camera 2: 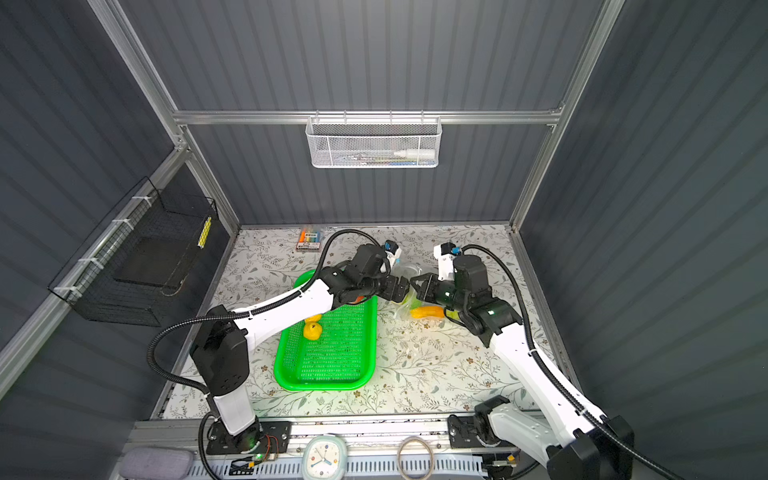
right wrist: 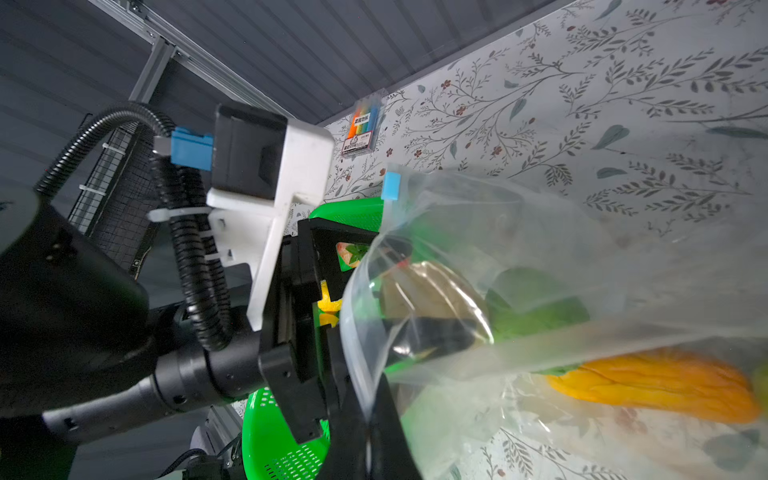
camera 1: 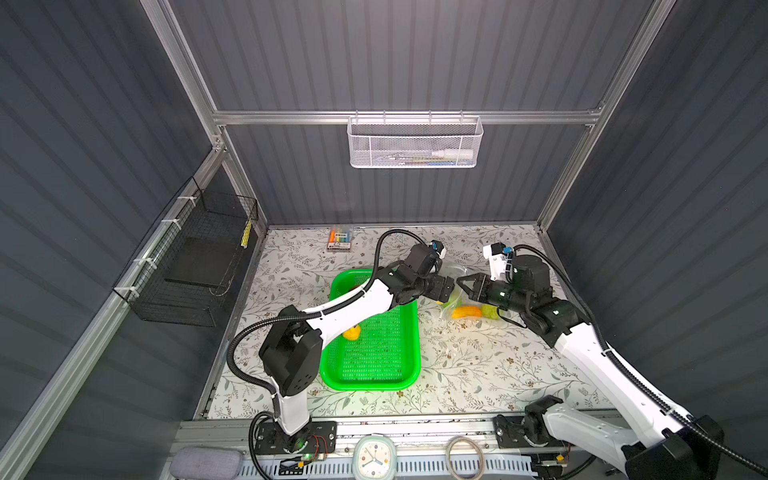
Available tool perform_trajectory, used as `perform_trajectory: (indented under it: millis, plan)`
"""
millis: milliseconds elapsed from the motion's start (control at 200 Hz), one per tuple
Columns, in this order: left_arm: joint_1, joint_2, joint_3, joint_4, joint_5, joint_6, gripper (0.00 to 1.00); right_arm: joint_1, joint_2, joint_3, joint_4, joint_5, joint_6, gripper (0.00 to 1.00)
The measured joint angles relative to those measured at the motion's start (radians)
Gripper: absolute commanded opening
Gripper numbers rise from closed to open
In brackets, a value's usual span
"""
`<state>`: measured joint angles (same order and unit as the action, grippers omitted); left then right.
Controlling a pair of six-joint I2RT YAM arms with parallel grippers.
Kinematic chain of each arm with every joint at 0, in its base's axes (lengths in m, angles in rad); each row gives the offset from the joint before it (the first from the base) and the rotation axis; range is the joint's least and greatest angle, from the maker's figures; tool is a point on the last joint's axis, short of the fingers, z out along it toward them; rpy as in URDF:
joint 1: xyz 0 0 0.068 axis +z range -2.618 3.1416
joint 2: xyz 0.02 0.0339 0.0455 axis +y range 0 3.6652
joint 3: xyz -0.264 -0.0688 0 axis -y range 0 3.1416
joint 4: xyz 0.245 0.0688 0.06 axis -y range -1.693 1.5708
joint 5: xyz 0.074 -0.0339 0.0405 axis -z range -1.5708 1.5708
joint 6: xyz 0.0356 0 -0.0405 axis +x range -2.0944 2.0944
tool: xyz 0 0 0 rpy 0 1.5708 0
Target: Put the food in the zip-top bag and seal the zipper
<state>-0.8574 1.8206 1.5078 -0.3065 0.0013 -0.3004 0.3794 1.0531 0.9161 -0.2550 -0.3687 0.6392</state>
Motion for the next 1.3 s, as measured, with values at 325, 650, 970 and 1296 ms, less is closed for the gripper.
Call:
perform_trajectory:
  millis: [325,650,970,1296]
  plan:
    - [0.007,-0.168,-0.059,-0.019,0.023,-0.047,0.96,-0.011,0.018,0.000,0.001,0.057,0.006,0.00]
    - [0.081,-0.315,-0.226,0.008,0.026,-0.112,0.95,-0.019,0.035,0.000,0.005,0.062,0.012,0.00]
    - [0.087,-0.151,-0.231,0.037,0.132,-0.145,0.67,-0.020,0.031,0.000,0.007,0.066,0.012,0.00]
    - [0.087,-0.098,-0.231,0.094,0.255,-0.191,0.18,-0.023,0.021,-0.014,0.008,0.074,0.011,0.00]
